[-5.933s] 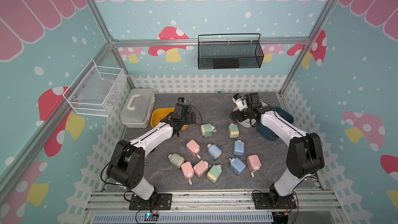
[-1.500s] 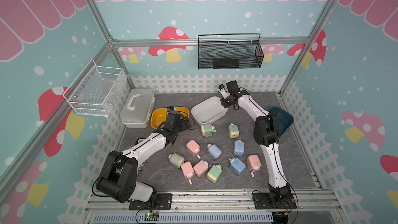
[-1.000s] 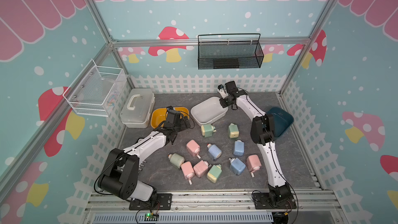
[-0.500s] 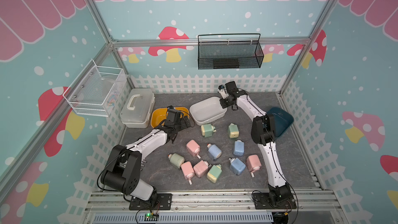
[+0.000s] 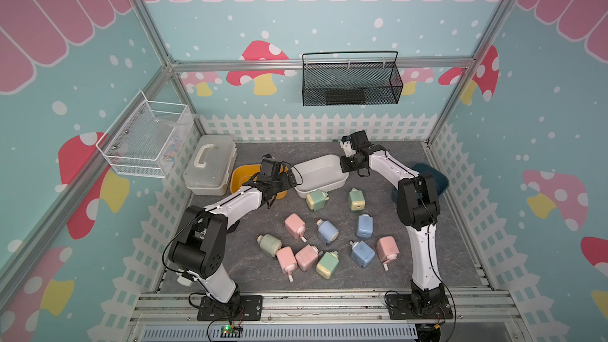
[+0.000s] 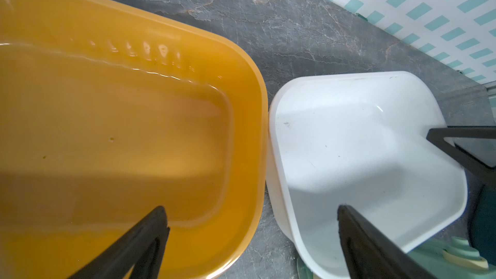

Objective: Place the pencil sharpeners by color into the storage box
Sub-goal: Move the storage box to the center of the board.

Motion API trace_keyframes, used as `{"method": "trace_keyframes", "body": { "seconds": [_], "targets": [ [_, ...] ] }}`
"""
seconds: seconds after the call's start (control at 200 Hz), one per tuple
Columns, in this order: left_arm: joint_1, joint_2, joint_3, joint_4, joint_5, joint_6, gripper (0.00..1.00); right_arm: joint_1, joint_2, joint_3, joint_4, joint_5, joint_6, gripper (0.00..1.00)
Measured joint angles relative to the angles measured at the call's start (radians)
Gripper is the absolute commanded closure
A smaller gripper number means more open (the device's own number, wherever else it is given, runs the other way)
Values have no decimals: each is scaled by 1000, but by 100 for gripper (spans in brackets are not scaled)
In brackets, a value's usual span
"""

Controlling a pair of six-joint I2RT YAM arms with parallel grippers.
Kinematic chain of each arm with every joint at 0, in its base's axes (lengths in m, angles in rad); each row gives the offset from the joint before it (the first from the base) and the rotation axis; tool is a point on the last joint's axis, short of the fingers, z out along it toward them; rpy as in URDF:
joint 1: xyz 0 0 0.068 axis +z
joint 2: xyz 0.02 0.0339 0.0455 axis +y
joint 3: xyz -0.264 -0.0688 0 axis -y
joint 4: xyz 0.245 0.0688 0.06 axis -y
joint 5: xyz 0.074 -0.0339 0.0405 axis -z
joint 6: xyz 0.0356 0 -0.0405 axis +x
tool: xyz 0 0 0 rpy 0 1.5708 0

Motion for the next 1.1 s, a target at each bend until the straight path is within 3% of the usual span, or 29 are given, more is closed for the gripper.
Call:
{"method": "trace_keyframes", "body": {
  "seconds": [0.51,0.78,0.926,1.101],
  "targets": [
    [0,103,102,-49,14,32,1,16,-61,-192,219,4,176,100],
    [0,138,128,-64,22,37,1,48,-128,-294,246,56,237,100],
    [0,142,143,-71,26,38,1,60,-158,-327,233,95,257,90],
    [0,144,159,-71,33,38,1,62,-184,-363,228,144,288,85]
  ]
}}
